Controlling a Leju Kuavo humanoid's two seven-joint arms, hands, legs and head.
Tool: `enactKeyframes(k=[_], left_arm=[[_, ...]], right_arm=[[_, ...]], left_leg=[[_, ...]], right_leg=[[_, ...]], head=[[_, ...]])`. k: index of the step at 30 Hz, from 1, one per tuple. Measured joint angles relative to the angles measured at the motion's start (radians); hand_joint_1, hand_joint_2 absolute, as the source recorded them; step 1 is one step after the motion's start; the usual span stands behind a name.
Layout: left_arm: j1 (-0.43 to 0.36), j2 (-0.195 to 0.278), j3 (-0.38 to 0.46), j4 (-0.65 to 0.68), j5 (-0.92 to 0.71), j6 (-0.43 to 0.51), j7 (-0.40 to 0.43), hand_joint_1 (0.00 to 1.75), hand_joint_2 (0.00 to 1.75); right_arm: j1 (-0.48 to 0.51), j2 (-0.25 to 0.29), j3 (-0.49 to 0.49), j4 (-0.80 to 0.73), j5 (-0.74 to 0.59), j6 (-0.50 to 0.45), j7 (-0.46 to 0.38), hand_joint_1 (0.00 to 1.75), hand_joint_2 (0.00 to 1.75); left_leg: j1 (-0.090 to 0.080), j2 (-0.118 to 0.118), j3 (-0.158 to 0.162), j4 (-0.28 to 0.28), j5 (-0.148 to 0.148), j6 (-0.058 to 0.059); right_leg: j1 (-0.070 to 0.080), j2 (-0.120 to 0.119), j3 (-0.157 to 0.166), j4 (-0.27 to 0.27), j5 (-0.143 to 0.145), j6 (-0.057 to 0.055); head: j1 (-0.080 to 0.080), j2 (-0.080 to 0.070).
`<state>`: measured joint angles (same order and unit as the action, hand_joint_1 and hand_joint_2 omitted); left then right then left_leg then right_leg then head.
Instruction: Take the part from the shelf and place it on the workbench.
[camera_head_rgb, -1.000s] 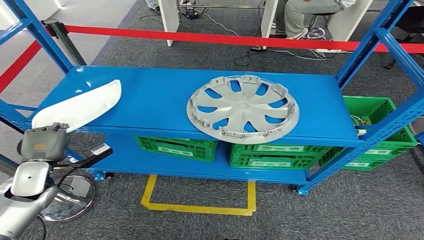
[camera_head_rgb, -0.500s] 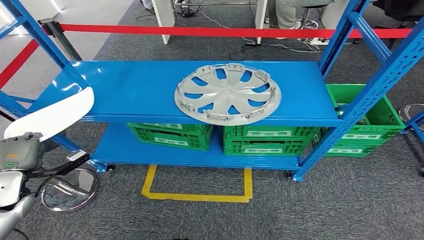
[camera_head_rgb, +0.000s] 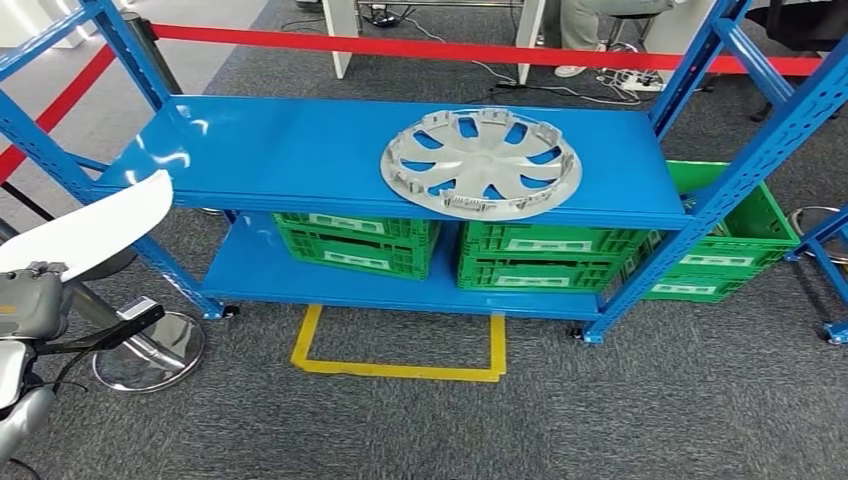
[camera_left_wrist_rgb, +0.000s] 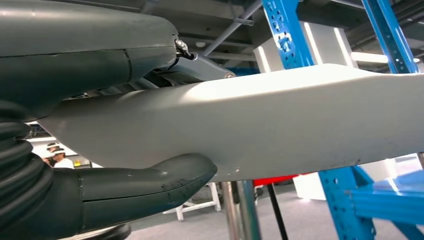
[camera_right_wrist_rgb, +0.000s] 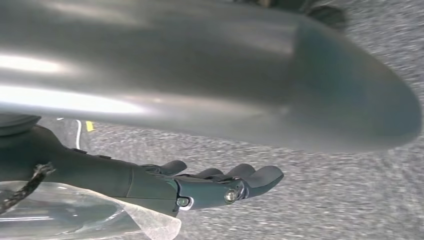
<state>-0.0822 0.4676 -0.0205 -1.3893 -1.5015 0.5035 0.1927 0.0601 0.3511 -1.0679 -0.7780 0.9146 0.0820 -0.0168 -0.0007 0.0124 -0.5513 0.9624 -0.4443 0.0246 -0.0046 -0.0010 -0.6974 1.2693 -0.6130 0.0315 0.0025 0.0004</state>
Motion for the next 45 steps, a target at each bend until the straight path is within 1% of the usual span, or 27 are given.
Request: enactKeyframes(k=[2,4,5,7,9,10,12,14,15,16,17,19,22,23,25,27,30,31,32,33,34,36,38,39,41,43,45], left_arm=[[0.001,0.000,0.001,0.000,0.000,-0.002,0.000,1.75,1.75],[0.002,-0.001,0.005,0.000,0.000,-0.003,0.000,1.75,1.75],[0.002,-0.001,0.008,-0.002,0.000,-0.004,0.000,1.75,1.75],[0.002,-0.001,0.012,-0.004,0.000,-0.005,-0.001,1.75,1.75],[0.003,-0.001,0.013,-0.007,0.000,-0.007,-0.002,1.75,1.75],[0.005,-0.001,0.013,-0.008,0.000,-0.008,-0.002,1.75,1.75],[0.008,-0.001,0.013,-0.008,0.000,-0.010,-0.003,1.75,1.75],[0.010,-0.001,0.013,-0.009,0.000,-0.012,-0.003,1.75,1.75],[0.011,-0.002,0.013,-0.009,0.000,-0.013,-0.003,1.75,1.75],[0.012,-0.002,0.013,-0.009,-0.001,-0.013,-0.003,1.75,1.75],[0.012,-0.003,0.013,-0.010,-0.001,-0.013,-0.003,1.75,1.75],[0.012,-0.003,0.013,-0.013,-0.001,-0.013,-0.004,1.75,1.75],[0.012,-0.004,0.013,-0.020,-0.001,-0.013,-0.004,1.75,1.75],[0.012,-0.004,0.013,-0.023,-0.001,-0.014,-0.004,1.75,1.75],[0.013,-0.004,0.013,-0.026,-0.001,-0.018,-0.004,1.75,1.75],[0.013,-0.006,0.013,-0.029,-0.001,-0.023,-0.004,1.75,1.75],[0.013,-0.010,0.012,-0.034,-0.002,-0.029,-0.003,1.75,1.75],[0.014,-0.011,0.012,-0.035,-0.002,-0.030,-0.003,1.75,1.75],[0.014,-0.013,0.012,-0.036,-0.002,-0.031,-0.003,1.75,1.75],[0.015,-0.014,0.012,-0.036,-0.002,-0.032,-0.003,1.75,1.75],[0.015,-0.014,0.012,-0.037,-0.002,-0.032,-0.003,1.75,1.75],[0.015,-0.014,0.012,-0.039,-0.002,-0.034,-0.002,1.75,1.75],[0.015,-0.014,0.012,-0.043,-0.002,-0.037,-0.001,1.75,1.75],[0.015,-0.014,0.012,-0.046,-0.002,-0.039,0.000,1.75,1.75],[0.016,-0.015,0.012,-0.048,-0.002,-0.046,0.001,1.75,1.75],[0.020,-0.015,0.012,-0.049,-0.001,-0.052,0.002,1.75,1.75],[0.022,-0.015,0.012,-0.050,-0.001,-0.055,0.003,1.75,1.75]], right_arm=[[0.000,-0.001,0.004,0.001,0.000,0.000,0.000,0.00,0.00],[-0.001,-0.001,0.008,0.002,-0.002,0.000,0.000,0.00,0.00],[-0.002,-0.002,0.011,0.002,-0.004,-0.001,0.000,0.00,0.00],[-0.002,-0.002,0.015,0.002,-0.008,-0.002,-0.001,0.00,0.00],[0.000,-0.002,0.016,0.003,-0.011,-0.004,-0.001,0.00,0.00],[0.001,-0.002,0.016,0.003,-0.013,-0.004,-0.001,0.00,0.00],[0.002,-0.001,0.016,0.004,-0.016,-0.005,0.000,0.00,0.00],[0.003,-0.001,0.017,0.004,-0.018,-0.005,0.000,0.00,0.00],[0.004,-0.001,0.017,0.004,-0.019,-0.005,0.000,0.00,0.00],[0.005,-0.001,0.017,0.004,-0.020,-0.005,0.000,0.00,0.00],[0.005,-0.001,0.017,0.004,-0.020,-0.005,0.000,0.00,0.00],[0.007,-0.001,0.017,0.004,-0.021,-0.005,0.000,0.00,0.00],[0.007,-0.001,0.019,0.004,-0.024,-0.005,0.001,0.00,0.00],[0.007,-0.001,0.019,0.004,-0.026,-0.005,0.001,0.00,0.00],[0.010,-0.001,0.022,0.004,-0.033,-0.005,0.005,0.00,0.00],[0.014,-0.002,0.025,0.003,-0.042,-0.006,0.011,0.00,0.00],[0.018,-0.003,0.034,0.003,-0.052,-0.006,0.017,0.00,0.00],[0.018,-0.003,0.036,0.002,-0.053,-0.006,0.018,0.00,0.00],[0.018,-0.003,0.038,0.002,-0.056,-0.006,0.019,0.00,0.00],[0.019,-0.004,0.041,0.002,-0.058,-0.006,0.021,0.00,0.00],[0.019,-0.004,0.044,0.002,-0.063,-0.006,0.022,0.00,0.00],[0.020,-0.004,0.052,-0.001,-0.073,-0.005,0.025,0.00,0.00],[0.021,-0.005,0.062,-0.006,-0.084,-0.004,0.027,0.00,0.00],[0.022,-0.005,0.066,-0.008,-0.091,-0.004,0.031,0.00,0.00],[0.028,-0.004,0.075,-0.011,-0.104,-0.005,0.038,0.00,0.00],[0.037,-0.004,0.086,-0.015,-0.114,-0.006,0.045,0.00,0.00],[0.043,-0.004,0.097,-0.020,-0.120,-0.008,0.049,0.00,0.00]], left_leg=[[-0.004,0.000,-0.035,0.003,0.025,-0.002],[-0.007,0.000,-0.062,0.009,0.046,-0.006],[-0.009,0.000,-0.072,0.012,0.055,-0.010],[-0.009,0.001,-0.082,0.016,0.074,-0.020],[-0.005,0.001,-0.087,0.015,0.089,-0.032],[-0.003,-0.001,-0.093,0.021,0.075,-0.039],[0.001,-0.006,-0.113,0.082,-0.009,-0.050],[0.007,-0.007,-0.136,0.210,-0.113,-0.060],[0.009,-0.007,-0.140,0.270,-0.134,-0.064],[0.012,-0.007,-0.133,0.303,-0.129,-0.067],[0.014,-0.007,-0.108,0.300,-0.106,-0.069],[0.017,-0.007,-0.032,0.218,-0.058,-0.070],[0.016,-0.010,0.083,0.048,-0.075,-0.062],[0.014,-0.011,0.100,0.016,-0.086,-0.056],[0.011,-0.009,0.095,0.004,-0.083,-0.039],[0.011,-0.004,0.075,0.003,-0.061,-0.020],[0.010,-0.001,0.028,0.003,-0.022,-0.004],[0.009,-0.001,0.011,0.004,-0.008,-0.004],[0.008,-0.001,-0.008,0.005,0.006,-0.005],[0.007,-0.001,-0.027,0.006,0.020,-0.006],[0.006,-0.001,-0.044,0.007,0.033,-0.009],[0.003,-0.001,-0.071,0.012,0.055,-0.015],[0.001,0.000,-0.085,0.016,0.077,-0.023],[0.001,0.001,-0.089,0.016,0.087,-0.029],[0.004,-0.001,-0.096,0.014,0.097,-0.040],[0.006,-0.004,-0.113,0.057,0.030,-0.052],[0.010,-0.006,-0.133,0.172,-0.087,-0.062]], right_leg=[[0.001,0.000,0.040,0.004,0.042,-0.004],[0.004,0.000,0.143,-0.118,0.081,-0.015],[0.006,0.000,0.202,-0.200,0.075,-0.020],[0.010,0.000,0.264,-0.301,0.049,-0.028],[0.012,-0.001,0.256,-0.317,0.057,-0.040],[0.011,-0.003,0.247,-0.318,0.068,-0.048],[0.007,-0.007,0.221,-0.320,0.095,-0.061],[0.007,-0.008,0.194,-0.318,0.122,-0.064],[0.007,-0.008,0.178,-0.315,0.135,-0.063],[0.007,-0.008,0.161,-0.311,0.148,-0.060],[0.006,-0.008,0.141,-0.305,0.159,-0.057],[0.004,-0.008,0.110,-0.292,0.173,-0.051],[0.006,-0.007,0.084,-0.275,0.189,-0.040],[0.007,-0.006,0.079,-0.272,0.196,-0.034],[0.006,-0.006,0.071,-0.270,0.211,-0.023],[0.002,-0.004,0.054,-0.246,0.175,-0.013],[0.001,-0.001,0.008,-0.087,0.023,-0.005],[0.001,-0.001,0.000,-0.027,-0.001,-0.004],[0.001,-0.001,0.003,0.012,0.001,-0.004],[0.001,-0.001,0.021,0.020,0.025,-0.005],[0.002,-0.001,0.057,-0.008,0.056,-0.009],[0.004,-0.001,0.172,-0.147,0.082,-0.019],[0.007,0.000,0.263,-0.281,0.057,-0.024],[0.010,0.000,0.279,-0.313,0.048,-0.026],[0.009,-0.002,0.259,-0.318,0.061,-0.036],[0.005,-0.007,0.233,-0.318,0.087,-0.051],[0.006,-0.009,0.206,-0.317,0.113,-0.060]], head=[[0.000,0.000],[0.000,0.000],[-0.001,0.000],[-0.002,0.000],[0.000,0.000],[0.001,0.000],[-0.003,0.000],[-0.007,0.000],[-0.007,0.000],[-0.007,0.000],[-0.007,0.000],[-0.008,0.000],[-0.008,0.000],[-0.008,0.000],[-0.008,0.000],[-0.006,0.000],[-0.001,0.000],[-0.001,0.000],[-0.001,0.000],[-0.001,0.000],[-0.001,0.000],[-0.001,0.000],[-0.004,0.000],[-0.004,0.000],[-0.004,0.000],[-0.008,0.000],[-0.015,0.000]])
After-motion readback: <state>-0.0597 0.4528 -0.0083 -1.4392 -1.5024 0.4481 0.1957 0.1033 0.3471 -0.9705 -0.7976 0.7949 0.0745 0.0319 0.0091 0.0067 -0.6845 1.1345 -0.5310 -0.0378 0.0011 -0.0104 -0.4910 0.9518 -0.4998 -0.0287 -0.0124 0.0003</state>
